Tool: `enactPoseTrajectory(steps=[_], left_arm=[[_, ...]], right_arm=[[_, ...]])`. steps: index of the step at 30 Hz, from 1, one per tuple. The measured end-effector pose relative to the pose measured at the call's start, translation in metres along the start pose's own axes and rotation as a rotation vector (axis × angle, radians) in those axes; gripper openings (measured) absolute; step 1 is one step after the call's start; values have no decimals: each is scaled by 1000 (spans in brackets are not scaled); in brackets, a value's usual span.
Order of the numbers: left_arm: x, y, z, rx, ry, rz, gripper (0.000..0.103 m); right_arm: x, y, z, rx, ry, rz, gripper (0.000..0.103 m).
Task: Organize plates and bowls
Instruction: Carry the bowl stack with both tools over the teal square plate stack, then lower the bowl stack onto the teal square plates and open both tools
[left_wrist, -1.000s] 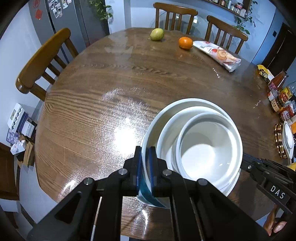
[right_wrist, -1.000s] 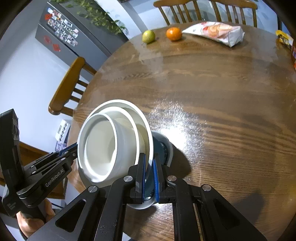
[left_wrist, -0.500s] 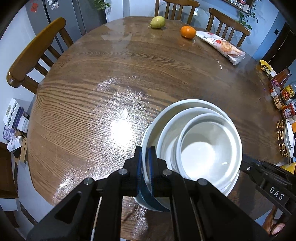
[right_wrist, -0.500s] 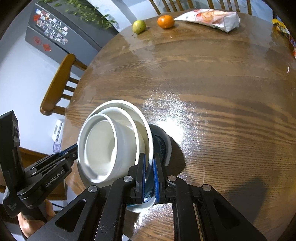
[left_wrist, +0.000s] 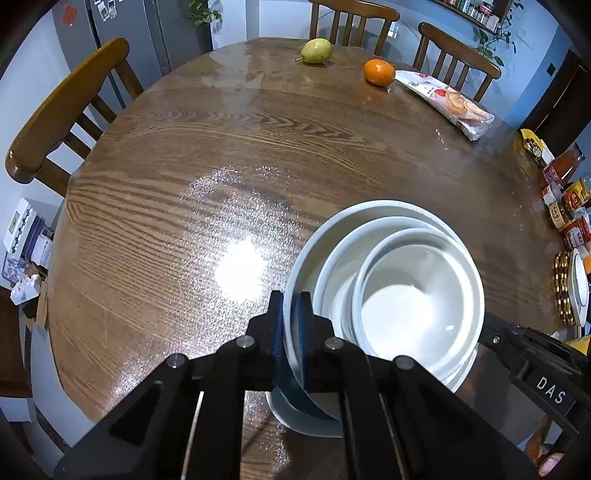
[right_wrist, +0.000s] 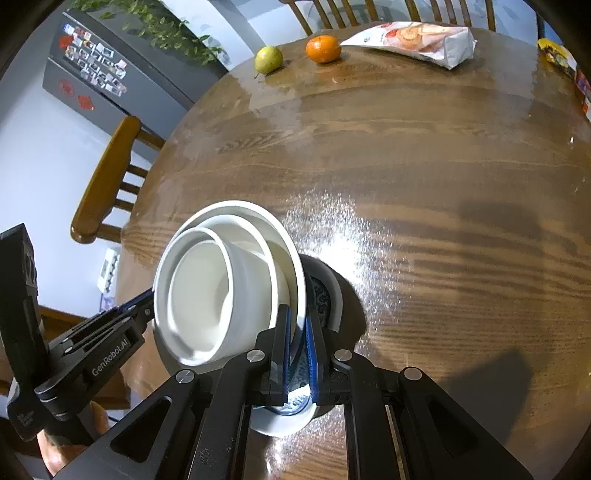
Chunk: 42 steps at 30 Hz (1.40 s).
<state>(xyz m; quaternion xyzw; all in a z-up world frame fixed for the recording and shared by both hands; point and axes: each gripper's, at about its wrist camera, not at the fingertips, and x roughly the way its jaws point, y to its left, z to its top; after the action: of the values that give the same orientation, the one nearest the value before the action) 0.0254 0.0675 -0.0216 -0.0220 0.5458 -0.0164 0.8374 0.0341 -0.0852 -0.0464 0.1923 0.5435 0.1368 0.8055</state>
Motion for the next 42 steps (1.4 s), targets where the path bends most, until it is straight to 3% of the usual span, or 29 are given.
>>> enactPoseTrajectory(steps=[19,29,39,42], left_arm=[[4,-5,8,38,-16,-4,3],[4,-7,5,63,-23,2,4],[5,-6,4,50,-15,-17,13],[-2,-7,5,57,-55,7,19]], right_arm=[[1,0,9,9,-21,-18,11],[-1,5,9,-17,-36,-69,11],[-6,5,8,-12,-48,-89,11],[-11,5,7,-13,-64,-90,11]])
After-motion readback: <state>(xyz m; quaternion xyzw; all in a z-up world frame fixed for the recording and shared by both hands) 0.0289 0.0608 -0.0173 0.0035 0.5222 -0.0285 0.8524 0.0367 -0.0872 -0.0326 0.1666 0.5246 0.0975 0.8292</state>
